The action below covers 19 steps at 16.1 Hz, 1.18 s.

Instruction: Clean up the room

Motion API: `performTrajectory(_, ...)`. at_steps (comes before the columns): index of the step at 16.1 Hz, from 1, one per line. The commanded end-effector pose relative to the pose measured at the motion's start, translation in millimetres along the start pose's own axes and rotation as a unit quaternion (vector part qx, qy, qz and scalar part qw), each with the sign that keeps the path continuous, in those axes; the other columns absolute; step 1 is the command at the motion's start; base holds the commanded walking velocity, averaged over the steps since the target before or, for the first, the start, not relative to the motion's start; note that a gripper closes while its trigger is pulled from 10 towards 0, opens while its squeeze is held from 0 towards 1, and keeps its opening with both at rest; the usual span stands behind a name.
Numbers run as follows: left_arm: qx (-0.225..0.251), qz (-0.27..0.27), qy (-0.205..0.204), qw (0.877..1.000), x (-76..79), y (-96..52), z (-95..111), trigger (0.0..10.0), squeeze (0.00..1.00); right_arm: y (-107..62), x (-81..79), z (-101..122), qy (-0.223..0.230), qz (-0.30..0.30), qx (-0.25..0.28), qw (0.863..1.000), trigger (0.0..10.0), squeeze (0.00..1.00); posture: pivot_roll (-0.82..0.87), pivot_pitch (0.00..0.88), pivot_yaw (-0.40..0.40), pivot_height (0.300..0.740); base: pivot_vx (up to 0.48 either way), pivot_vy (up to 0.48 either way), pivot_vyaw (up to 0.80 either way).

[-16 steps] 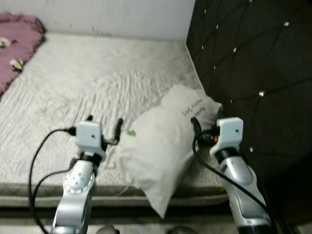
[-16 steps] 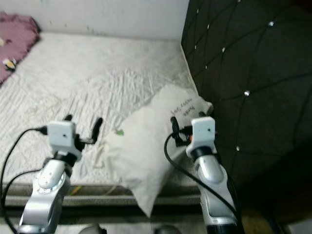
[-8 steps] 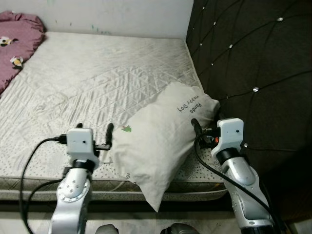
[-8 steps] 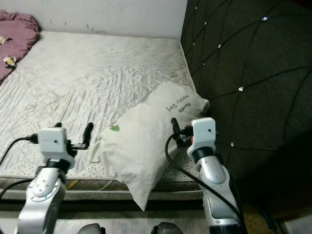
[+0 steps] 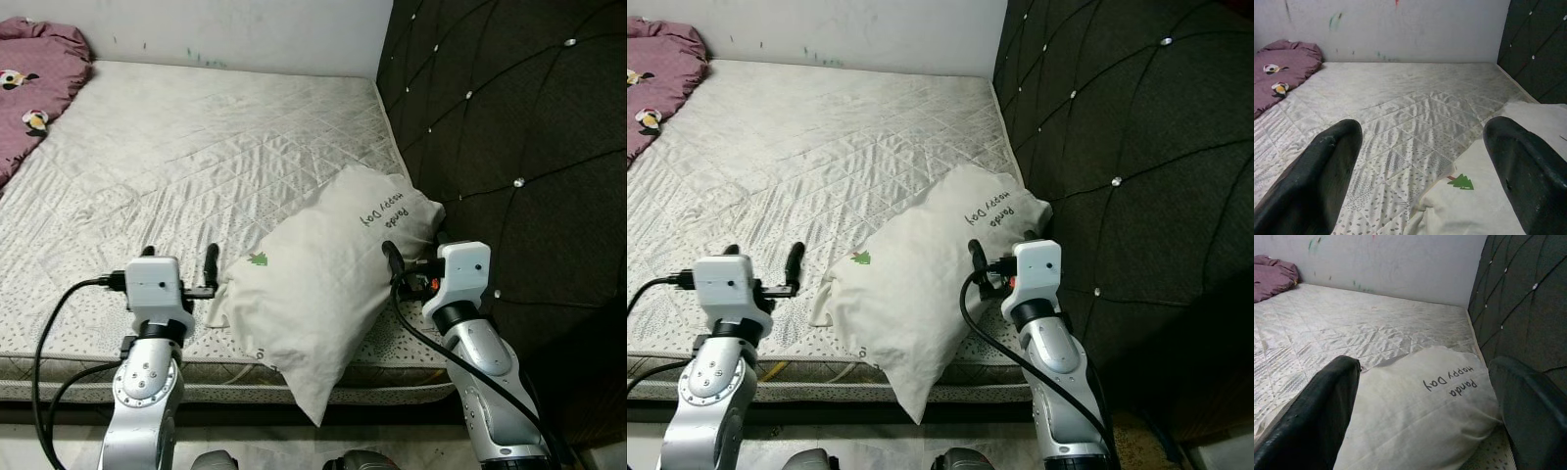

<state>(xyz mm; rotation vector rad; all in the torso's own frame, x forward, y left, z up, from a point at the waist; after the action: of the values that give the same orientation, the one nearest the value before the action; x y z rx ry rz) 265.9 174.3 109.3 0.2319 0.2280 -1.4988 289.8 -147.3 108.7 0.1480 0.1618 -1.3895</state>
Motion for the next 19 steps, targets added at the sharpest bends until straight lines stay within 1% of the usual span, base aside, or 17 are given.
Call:
performTrajectory(1, 0.009, -0.006, 0.001, 1.0, 0.5, 0.5, 3.5, 10.0, 0.0, 1.3, -1.3, 7.5, 0.0, 0.004, 0.01, 1.0, 10.0, 0.0, -0.04, 0.046, -0.07, 0.736, 0.0, 0.0, 0.0)
performTrajectory(4, 0.008, -0.001, 0.007, 1.0, -0.5, 2.1, 2.8, 10.0, 0.0, 2.4, -2.0, 8.8, -0.001, 0.009, 0.01, 1.0, 10.0, 0.0, -0.04, 0.041, -0.072, 0.708, 0.0, 0.0, 0.0)
performTrajectory(7, 0.004, 0.001, 0.005, 1.0, 1.4, 5.4, 3.1, 10.0, 0.0, 5.4, -3.2, 10.5, -0.002, 0.014, 0.012, 1.0, 10.0, 0.0, -0.05, 0.059, -0.072, 0.674, 0.0, 0.0, 0.0)
performTrajectory(11, 0.004, -0.002, 0.0, 1.0, 3.0, 7.3, 3.4, 10.0, 0.0, 6.9, -8.5, 8.8, 0.002, 0.021, 0.015, 1.0, 10.0, 0.0, -0.05, 0.044, -0.064, 0.669, 0.0, 0.0, 0.0)
performTrajectory(14, 0.002, -0.005, -0.008, 1.0, 7.2, 8.8, 2.3, 10.0, 0.0, 10.1, -12.2, 4.1, 0.004, 0.025, 0.011, 1.0, 10.0, 0.0, -0.05, 0.038, -0.06, 0.669, 0.0, 0.0, 0.0)
performTrajectory(15, 0.004, -0.008, -0.011, 1.0, 10.1, 10.2, 4.0, 10.0, 0.0, 13.4, -16.4, 2.7, 0.007, 0.03, 0.01, 0.999, 10.0, 0.0, -0.05, 0.035, -0.06, 0.669, 0.0, 0.0, 0.0)
performTrajectory(17, 0.003, -0.006, -0.013, 1.0, 9.9, 10.8, 3.7, 10.0, 0.0, 14.8, -17.9, 3.0, 0.009, 0.033, 0.011, 0.999, 10.0, 0.0, -0.04, 0.034, -0.062, 0.669, 0.0, 0.0, 0.0)
performTrajectory(19, 0.002, -0.004, -0.013, 1.0, 9.4, 10.9, 2.7, 10.0, 0.0, 14.3, -17.7, 1.0, 0.011, 0.034, 0.008, 0.999, 10.0, 0.0, -0.04, 0.033, -0.065, 0.65, 0.0, 0.0, 0.0)
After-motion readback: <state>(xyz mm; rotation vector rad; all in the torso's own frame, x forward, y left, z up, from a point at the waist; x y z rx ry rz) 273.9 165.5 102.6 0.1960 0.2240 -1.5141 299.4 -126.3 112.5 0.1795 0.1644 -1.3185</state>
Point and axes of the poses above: a point about 5 cm out from each wrist's last joint towards the gripper, its own y axis pointing out of the wrist towards the gripper, its own z axis along the axis of the wrist's last joint, x = y × z, the point moved 3 cm from there along y, pointing out of the wrist towards the gripper, and after that the axes turned 13 degrees about y, right-handed, at the moved point
